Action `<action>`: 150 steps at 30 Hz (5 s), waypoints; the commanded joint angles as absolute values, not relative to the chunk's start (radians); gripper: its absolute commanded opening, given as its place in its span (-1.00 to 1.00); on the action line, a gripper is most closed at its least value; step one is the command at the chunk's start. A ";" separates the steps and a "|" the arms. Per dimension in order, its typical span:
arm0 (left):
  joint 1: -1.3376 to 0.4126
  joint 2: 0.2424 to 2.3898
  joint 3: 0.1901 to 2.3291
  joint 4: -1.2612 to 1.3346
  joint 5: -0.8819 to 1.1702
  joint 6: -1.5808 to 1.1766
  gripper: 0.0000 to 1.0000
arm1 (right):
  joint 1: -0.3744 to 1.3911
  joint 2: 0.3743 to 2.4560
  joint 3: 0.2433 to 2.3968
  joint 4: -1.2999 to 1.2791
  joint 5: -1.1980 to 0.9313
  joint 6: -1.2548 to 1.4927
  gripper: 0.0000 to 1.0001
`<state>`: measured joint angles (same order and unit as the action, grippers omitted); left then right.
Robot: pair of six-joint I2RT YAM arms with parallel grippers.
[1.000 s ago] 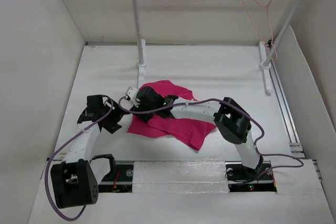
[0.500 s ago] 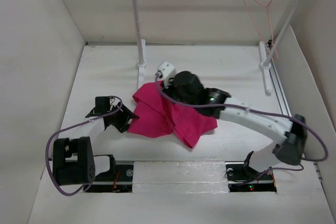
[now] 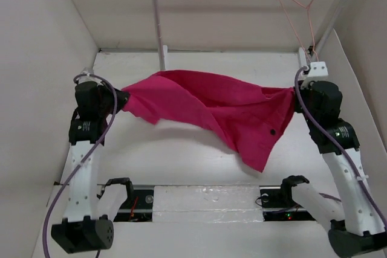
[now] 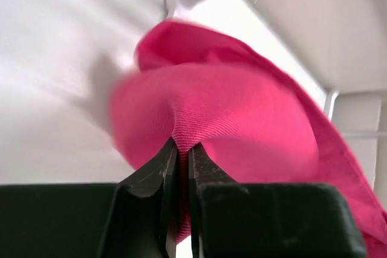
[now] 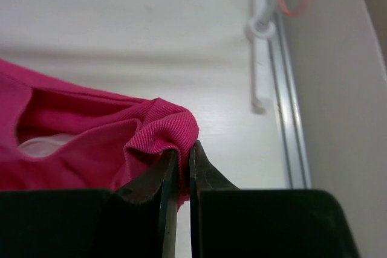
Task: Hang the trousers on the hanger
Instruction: Fold the trousers
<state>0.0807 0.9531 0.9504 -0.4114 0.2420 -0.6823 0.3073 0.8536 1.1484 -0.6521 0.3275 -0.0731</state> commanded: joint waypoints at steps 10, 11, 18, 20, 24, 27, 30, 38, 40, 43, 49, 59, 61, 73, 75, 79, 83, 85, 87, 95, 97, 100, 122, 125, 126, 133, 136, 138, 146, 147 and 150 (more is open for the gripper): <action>0.035 0.828 0.763 -0.695 0.127 -0.620 -0.81 | -0.307 1.244 1.099 -0.382 0.190 -0.014 -0.58; 0.035 0.822 0.740 -0.698 0.136 -0.617 -0.28 | -0.316 1.335 1.135 -0.399 0.189 -0.015 0.08; 0.035 0.818 0.908 -0.769 -0.024 -0.620 0.48 | -0.252 1.236 1.131 -0.453 0.022 -0.032 0.48; 0.035 0.850 0.955 -0.703 -0.067 -0.604 0.48 | -0.140 1.125 0.984 -0.401 -0.069 -0.038 -0.01; 0.044 0.914 0.902 -0.524 -0.039 -0.671 0.47 | 0.013 0.993 0.849 -0.390 -0.148 -0.037 -1.00; 0.086 1.075 0.893 -0.398 0.063 -0.763 0.39 | 0.174 0.885 0.740 -0.376 -0.228 -0.023 -1.00; 0.086 1.259 0.966 -0.307 0.078 -0.787 0.30 | 0.334 0.851 0.697 -0.379 -0.242 -0.003 -0.80; 0.064 1.646 1.195 -0.339 -0.077 -0.718 0.28 | 0.652 0.923 0.632 -0.264 -0.152 0.110 0.09; 0.064 1.734 1.229 -0.348 -0.013 -0.686 0.27 | 0.710 0.945 0.629 -0.240 -0.144 0.130 0.09; 0.045 1.813 1.278 -0.348 -0.006 -0.644 0.21 | 0.779 0.986 0.621 -0.187 -0.138 0.166 0.09; 0.044 1.906 1.289 -0.331 -0.012 -0.626 -0.14 | 0.888 1.090 0.667 -0.152 -0.077 0.204 0.06; 0.044 1.686 1.350 -0.448 -0.210 -0.598 -1.00 | 0.948 1.166 0.709 -0.140 -0.029 0.196 0.06; 0.026 1.554 1.351 -0.446 -0.273 -0.575 -1.00 | 0.948 1.177 0.709 -0.141 -0.026 0.176 0.06; -0.120 1.620 1.321 -0.552 -0.491 -0.485 0.46 | 0.948 1.227 0.736 -0.167 -0.038 0.106 0.08; -0.075 1.588 1.281 -0.502 -0.470 -0.489 0.42 | 0.948 1.235 0.747 -0.176 -0.043 0.100 0.08; 0.132 1.600 1.246 -0.431 -0.223 -0.544 0.36 | 0.948 1.250 0.768 -0.179 -0.058 0.094 -0.13; 0.190 1.675 1.307 -0.384 -0.127 -0.566 0.32 | 0.948 1.240 0.753 -0.192 -0.040 0.098 -1.00; 0.178 1.744 1.348 -0.382 -0.111 -0.568 0.30 | 0.948 1.221 0.738 -0.193 -0.026 0.101 -1.00; 0.169 1.831 1.416 -0.393 -0.083 -0.560 0.28 | 0.948 1.201 0.716 -0.208 -0.006 0.113 -0.85; 0.147 2.062 1.577 -0.436 -0.040 -0.552 0.26 | 0.697 1.043 0.649 -0.316 0.155 0.176 0.31; 0.147 2.103 1.591 -0.446 -0.052 -0.546 0.26 | 0.574 1.007 0.649 -0.342 0.137 0.164 0.42; 0.147 2.123 1.595 -0.442 -0.087 -0.535 0.20 | 0.321 1.000 0.656 -0.342 0.106 0.129 0.52; 0.147 1.995 1.516 -0.391 -0.156 -0.609 -1.00 | -0.532 1.603 0.764 0.109 -0.505 0.084 -0.32; 0.147 1.900 1.505 -0.385 -0.221 -0.626 -1.00 | -0.532 1.571 0.779 0.144 -0.514 0.115 -1.00; 0.147 1.870 1.493 -0.379 -0.254 -0.627 -1.00 | -0.532 1.556 0.788 0.132 -0.471 0.117 -1.00; 0.147 1.681 1.401 -0.342 -0.408 -0.652 -1.00 | -0.541 1.482 0.908 -0.032 -0.229 0.172 -1.00; 0.147 1.670 1.384 -0.295 -0.434 -0.626 -1.00 | -0.541 1.532 0.995 -0.073 -0.184 0.189 -1.00; 0.147 1.715 1.407 -0.259 -0.379 -0.556 -0.87 | -0.541 1.571 1.085 -0.123 -0.132 0.184 -0.74; 0.147 1.856 1.560 -0.440 -0.313 -0.546 0.09 | -0.407 1.441 1.037 -0.180 -0.192 0.127 0.42; 0.147 1.835 1.540 -0.437 -0.322 -0.549 0.18 | -0.350 1.390 0.993 -0.166 -0.207 0.135 0.37; 0.147 1.726 1.455 -0.442 -0.330 -0.552 0.14 | -0.214 1.192 0.836 -0.135 -0.245 0.127 -0.28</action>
